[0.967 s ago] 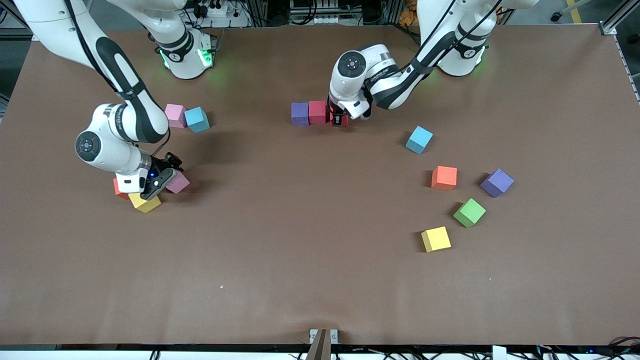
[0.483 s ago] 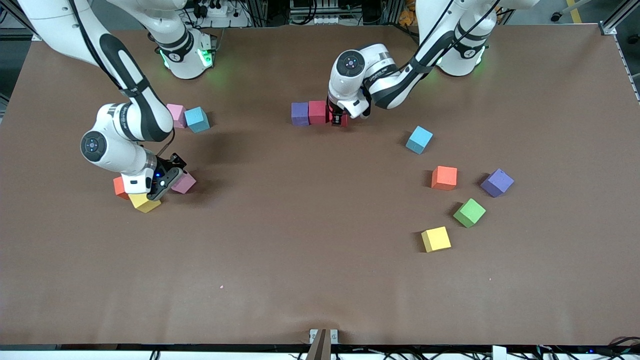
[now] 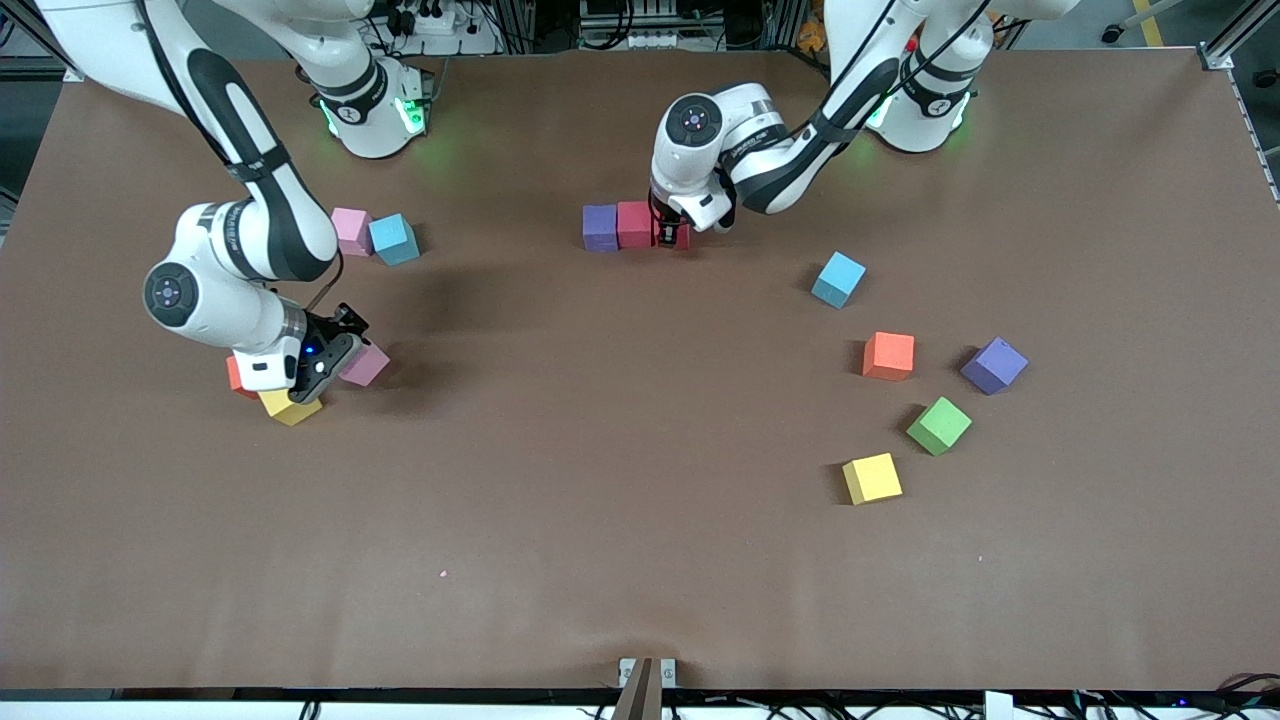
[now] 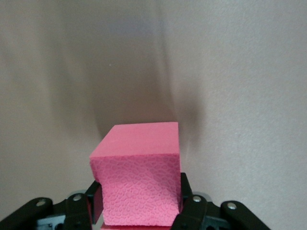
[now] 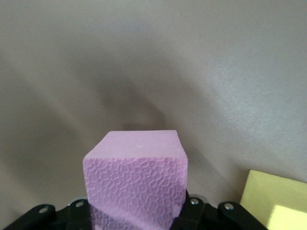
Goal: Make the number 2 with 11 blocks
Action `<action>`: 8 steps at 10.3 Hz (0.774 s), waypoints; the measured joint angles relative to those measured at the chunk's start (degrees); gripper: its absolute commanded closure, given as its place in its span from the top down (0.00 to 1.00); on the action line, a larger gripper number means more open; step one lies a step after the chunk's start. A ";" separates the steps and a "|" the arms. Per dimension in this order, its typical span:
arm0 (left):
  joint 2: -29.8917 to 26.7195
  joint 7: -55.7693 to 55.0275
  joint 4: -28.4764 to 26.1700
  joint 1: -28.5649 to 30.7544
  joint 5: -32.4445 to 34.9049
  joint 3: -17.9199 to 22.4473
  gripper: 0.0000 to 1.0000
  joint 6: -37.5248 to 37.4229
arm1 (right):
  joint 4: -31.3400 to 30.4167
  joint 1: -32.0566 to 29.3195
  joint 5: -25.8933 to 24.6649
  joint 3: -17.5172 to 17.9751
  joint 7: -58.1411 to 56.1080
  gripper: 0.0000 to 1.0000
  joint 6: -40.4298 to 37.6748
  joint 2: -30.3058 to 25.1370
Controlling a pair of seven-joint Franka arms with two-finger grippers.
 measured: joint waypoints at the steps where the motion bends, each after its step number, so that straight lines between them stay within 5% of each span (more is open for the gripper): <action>1: 0.01 -0.02 0.01 -0.51 0.00 0.02 0.44 0.03 | 2.70 0.17 -1.08 0.45 -0.07 0.40 -2.95 -0.71; 2: 0.02 -0.05 0.03 -0.73 0.00 0.07 0.48 0.04 | 5.07 0.95 -2.04 0.75 0.48 0.40 -5.72 -1.66; 4: 0.02 -0.05 0.05 -0.77 0.00 0.11 1.00 0.04 | 6.00 2.63 -2.57 0.91 3.43 0.40 -7.64 -2.65; 8: 1.38 -0.05 0.06 -0.79 0.02 0.40 1.00 0.20 | 5.78 3.18 -2.61 0.94 4.65 0.40 -7.79 -2.44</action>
